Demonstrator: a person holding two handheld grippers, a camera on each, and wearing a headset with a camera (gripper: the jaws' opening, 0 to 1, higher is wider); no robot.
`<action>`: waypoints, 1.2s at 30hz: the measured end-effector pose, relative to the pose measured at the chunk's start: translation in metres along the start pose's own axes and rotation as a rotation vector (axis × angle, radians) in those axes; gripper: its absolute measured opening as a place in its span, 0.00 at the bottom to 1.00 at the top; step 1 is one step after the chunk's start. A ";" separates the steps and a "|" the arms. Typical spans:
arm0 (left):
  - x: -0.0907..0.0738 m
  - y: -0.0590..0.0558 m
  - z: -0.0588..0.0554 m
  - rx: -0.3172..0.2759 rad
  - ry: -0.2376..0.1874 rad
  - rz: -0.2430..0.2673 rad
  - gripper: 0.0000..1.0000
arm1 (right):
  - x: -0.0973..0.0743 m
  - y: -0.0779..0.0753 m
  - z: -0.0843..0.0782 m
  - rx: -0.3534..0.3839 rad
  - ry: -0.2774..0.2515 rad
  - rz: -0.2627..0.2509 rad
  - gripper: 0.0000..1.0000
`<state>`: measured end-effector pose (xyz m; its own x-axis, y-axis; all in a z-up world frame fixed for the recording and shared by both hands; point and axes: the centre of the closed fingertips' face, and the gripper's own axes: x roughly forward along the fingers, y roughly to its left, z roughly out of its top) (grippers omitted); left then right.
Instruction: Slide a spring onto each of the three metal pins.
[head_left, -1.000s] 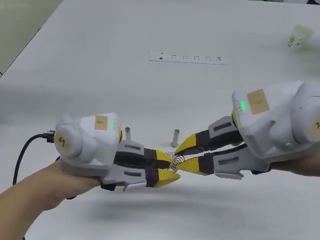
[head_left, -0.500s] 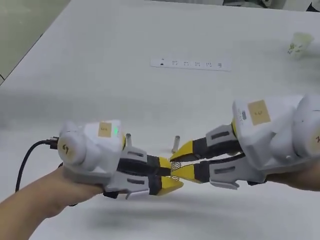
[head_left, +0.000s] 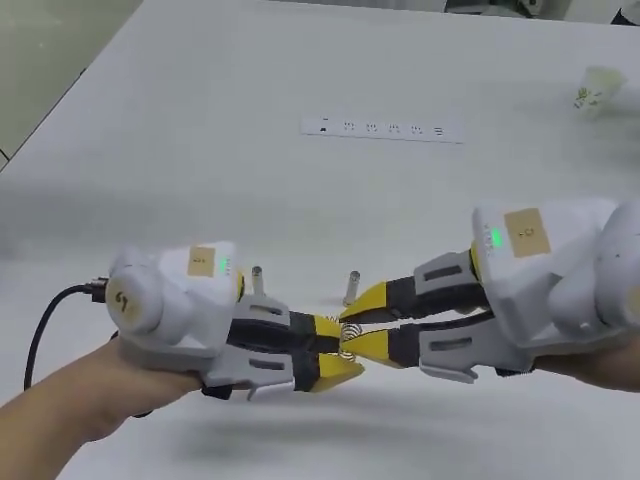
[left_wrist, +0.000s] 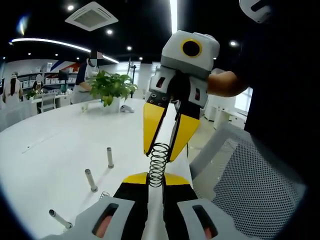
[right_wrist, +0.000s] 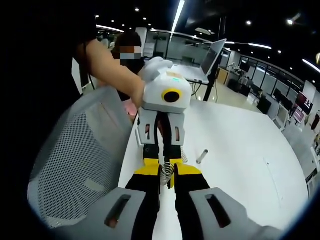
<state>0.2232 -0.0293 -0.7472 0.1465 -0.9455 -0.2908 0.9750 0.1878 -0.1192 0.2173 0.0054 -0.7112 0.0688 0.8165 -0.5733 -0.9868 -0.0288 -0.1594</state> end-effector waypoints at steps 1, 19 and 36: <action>0.000 0.000 0.000 0.000 -0.001 0.000 0.01 | 0.000 0.000 0.001 0.000 -0.002 -0.001 0.07; 0.001 0.000 0.000 -0.003 0.004 -0.002 0.02 | -0.001 0.001 0.000 -0.019 0.026 0.015 0.07; 0.001 0.005 0.002 0.008 0.002 0.018 0.02 | -0.002 -0.001 -0.001 -0.043 0.048 0.018 0.07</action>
<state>0.2280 -0.0297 -0.7465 0.1637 -0.9413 -0.2951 0.9735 0.2026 -0.1063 0.2181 0.0037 -0.7106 0.0591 0.7872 -0.6139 -0.9807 -0.0689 -0.1828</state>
